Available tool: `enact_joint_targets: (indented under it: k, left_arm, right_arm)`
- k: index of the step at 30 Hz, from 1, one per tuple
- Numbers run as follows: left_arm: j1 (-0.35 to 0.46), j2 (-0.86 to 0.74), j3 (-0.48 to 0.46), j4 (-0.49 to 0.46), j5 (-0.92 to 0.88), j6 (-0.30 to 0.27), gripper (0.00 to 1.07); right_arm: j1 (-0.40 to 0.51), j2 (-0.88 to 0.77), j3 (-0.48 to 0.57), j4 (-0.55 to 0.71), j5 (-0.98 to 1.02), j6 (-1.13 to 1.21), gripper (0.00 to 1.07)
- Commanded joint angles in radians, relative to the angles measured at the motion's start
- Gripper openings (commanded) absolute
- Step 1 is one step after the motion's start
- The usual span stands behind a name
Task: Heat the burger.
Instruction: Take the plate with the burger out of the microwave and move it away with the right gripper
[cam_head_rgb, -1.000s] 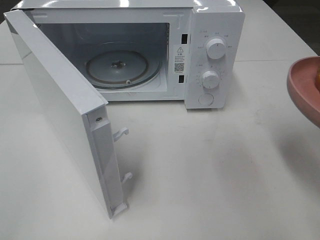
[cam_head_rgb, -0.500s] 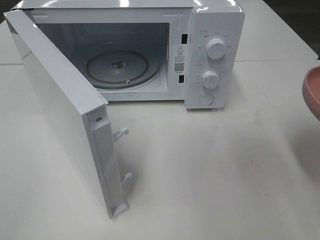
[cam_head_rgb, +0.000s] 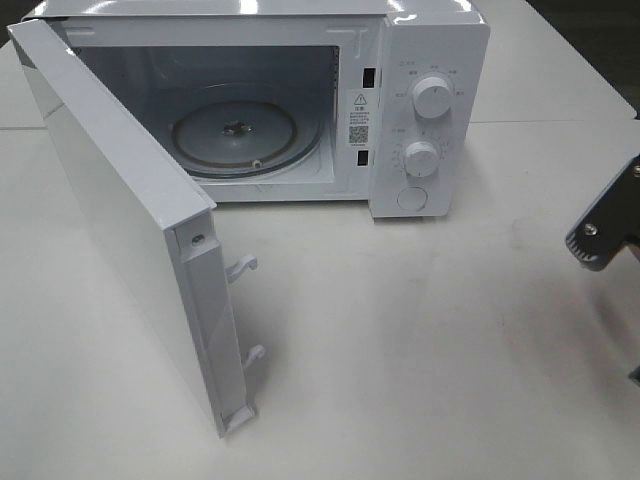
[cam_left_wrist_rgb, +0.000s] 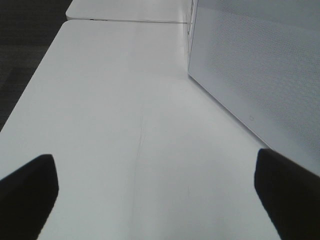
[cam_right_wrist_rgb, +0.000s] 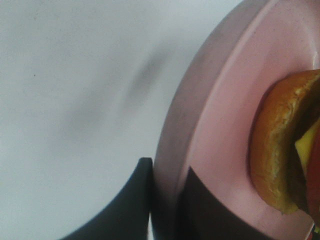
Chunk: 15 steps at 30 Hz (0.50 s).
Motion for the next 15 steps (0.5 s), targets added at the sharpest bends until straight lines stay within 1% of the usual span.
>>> enact_joint_targets:
  k: [1, 4, 6, 7, 9, 15]
  left_arm:
    - [0.003, -0.022, 0.002, -0.003, -0.01, 0.0, 1.0]
    - [0.003, -0.022, 0.002, -0.003, -0.01, 0.0, 1.0]
    - [0.003, -0.022, 0.002, -0.003, -0.01, 0.0, 1.0]
    - [0.003, -0.022, 0.002, -0.003, -0.01, 0.0, 1.0]
    - [0.003, -0.022, 0.002, -0.003, -0.01, 0.0, 1.0]
    - [0.003, -0.022, 0.002, -0.003, -0.01, 0.0, 1.0]
  right_arm:
    - [-0.003, 0.071, -0.031, -0.101, 0.026, 0.135, 0.01]
    - [-0.003, 0.116, -0.043, -0.112, 0.038, 0.199, 0.01]
    - [-0.003, 0.193, -0.061, -0.139, 0.06, 0.273, 0.02]
    - [-0.003, 0.193, -0.061, -0.139, 0.06, 0.273, 0.02]
    - [-0.003, 0.257, -0.077, -0.161, 0.074, 0.353, 0.02]
    - [-0.003, 0.355, -0.089, -0.185, 0.071, 0.493, 0.02]
